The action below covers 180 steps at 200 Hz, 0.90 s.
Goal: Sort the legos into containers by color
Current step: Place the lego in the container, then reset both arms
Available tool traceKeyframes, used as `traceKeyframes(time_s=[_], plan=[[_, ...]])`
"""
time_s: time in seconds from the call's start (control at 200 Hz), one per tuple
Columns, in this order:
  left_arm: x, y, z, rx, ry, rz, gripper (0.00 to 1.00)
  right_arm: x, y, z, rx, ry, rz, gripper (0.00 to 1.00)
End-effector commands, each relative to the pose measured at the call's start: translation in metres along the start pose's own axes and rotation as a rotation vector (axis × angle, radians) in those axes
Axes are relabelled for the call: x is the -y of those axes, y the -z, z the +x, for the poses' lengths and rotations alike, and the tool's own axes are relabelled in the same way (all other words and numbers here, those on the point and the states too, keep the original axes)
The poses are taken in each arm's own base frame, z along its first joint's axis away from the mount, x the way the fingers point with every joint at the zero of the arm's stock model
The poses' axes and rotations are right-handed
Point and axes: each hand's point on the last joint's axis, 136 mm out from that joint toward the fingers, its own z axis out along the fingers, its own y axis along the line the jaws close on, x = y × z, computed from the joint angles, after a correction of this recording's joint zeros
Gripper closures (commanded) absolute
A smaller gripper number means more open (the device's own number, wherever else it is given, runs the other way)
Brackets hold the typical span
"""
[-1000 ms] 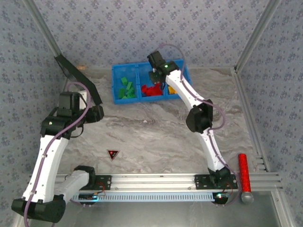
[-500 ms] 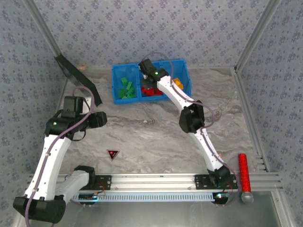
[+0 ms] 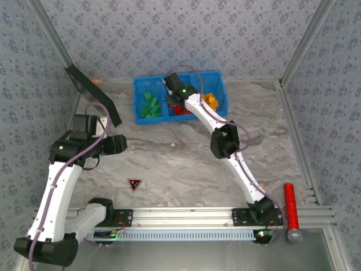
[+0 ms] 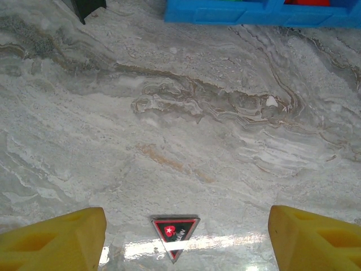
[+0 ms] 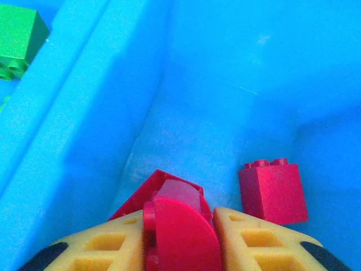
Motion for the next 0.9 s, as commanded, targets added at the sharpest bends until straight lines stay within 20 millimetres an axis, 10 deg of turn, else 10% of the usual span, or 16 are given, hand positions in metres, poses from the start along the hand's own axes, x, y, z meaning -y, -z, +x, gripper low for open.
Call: traceKeyframes(time_s=[0.0,0.27,0.5,0.645,0.895], plan=[[0.0,0.008,0.001,0.015,0.025,0.007,0.24,0.005,0.009,-0.013,0.036,0.034,0.023,0.58],[0.0,0.003,-0.005,0.07,0.072,0.015,0.23,0.023,0.067,-0.043,0.108,0.061,0.042,0.39],[-0.036,-0.013,-0.035,0.318,0.129,-0.139,0.18,0.039,0.165,-0.06,0.213,0.078,0.046,0.21],[-0.075,-0.014,-0.063,0.601,0.058,-0.348,0.14,0.054,0.222,-0.027,0.23,0.032,0.047,0.06],[-0.123,-0.056,-0.057,0.777,0.055,-0.511,0.04,0.081,0.284,0.089,0.201,-0.056,0.068,0.0]])
